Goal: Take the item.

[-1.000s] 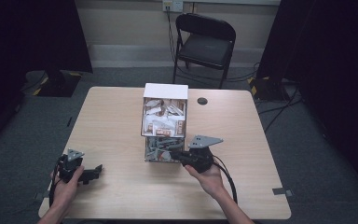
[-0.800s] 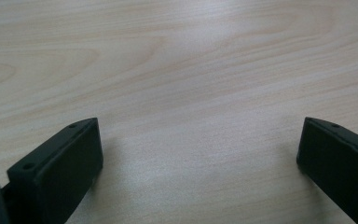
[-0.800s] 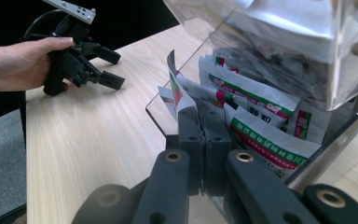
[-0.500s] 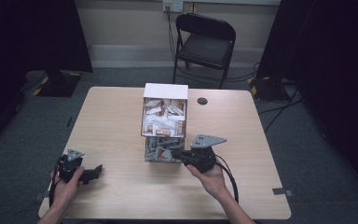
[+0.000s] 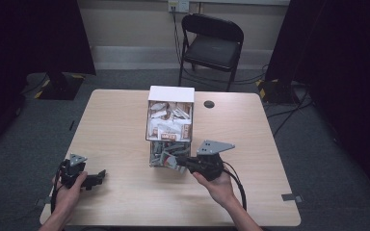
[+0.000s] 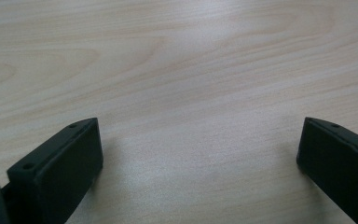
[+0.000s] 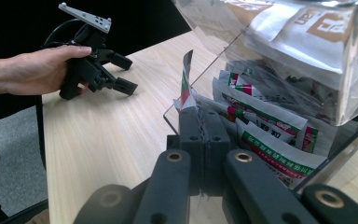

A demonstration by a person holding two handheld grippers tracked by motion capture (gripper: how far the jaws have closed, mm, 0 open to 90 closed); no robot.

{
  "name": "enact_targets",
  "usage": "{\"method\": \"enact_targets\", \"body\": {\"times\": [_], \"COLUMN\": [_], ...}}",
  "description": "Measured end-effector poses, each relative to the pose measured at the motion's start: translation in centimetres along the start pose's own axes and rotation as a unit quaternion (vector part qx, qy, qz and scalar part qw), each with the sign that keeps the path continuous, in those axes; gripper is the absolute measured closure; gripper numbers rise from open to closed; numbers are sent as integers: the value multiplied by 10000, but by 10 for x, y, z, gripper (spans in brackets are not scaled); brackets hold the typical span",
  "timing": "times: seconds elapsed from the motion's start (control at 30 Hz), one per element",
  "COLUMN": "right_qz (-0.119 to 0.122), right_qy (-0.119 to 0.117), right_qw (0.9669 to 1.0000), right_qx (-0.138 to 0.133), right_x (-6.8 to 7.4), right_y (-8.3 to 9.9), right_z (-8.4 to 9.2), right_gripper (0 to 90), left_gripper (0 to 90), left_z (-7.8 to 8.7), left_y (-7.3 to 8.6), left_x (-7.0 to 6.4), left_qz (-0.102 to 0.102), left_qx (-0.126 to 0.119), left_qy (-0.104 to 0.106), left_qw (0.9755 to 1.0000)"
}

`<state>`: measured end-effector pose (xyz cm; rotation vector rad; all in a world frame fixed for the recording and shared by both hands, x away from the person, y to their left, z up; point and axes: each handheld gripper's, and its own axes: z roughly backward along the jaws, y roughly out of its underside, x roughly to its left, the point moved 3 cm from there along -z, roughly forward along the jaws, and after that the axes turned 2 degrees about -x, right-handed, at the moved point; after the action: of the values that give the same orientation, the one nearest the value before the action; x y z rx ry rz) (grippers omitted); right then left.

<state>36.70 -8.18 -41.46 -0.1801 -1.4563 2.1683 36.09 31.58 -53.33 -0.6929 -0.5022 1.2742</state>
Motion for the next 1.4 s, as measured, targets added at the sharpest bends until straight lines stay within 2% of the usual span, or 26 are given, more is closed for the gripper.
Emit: {"method": "enact_targets", "body": {"times": [0.57, 0.87, 1.4], "right_qz": [22, -71, -137], "right_qy": [94, 196, 312], "right_qw": [9999, 9997, 9993], "right_qx": [-81, -136, -158], "right_x": [0, -7, -17], "right_y": [2, 3, 13], "right_z": [26, 42, 56], "right_gripper": [895, 895, 895], "left_gripper": [0, 0, 0], "left_z": [0, 0, 0], "left_y": [0, 0, 0], "left_x": [0, 0, 0], "left_qz": [-1, -1, 0], "left_qx": [1, 2, -3], "left_qy": [0, 0, -2], "left_qw": [10000, 10000, 10000]}}
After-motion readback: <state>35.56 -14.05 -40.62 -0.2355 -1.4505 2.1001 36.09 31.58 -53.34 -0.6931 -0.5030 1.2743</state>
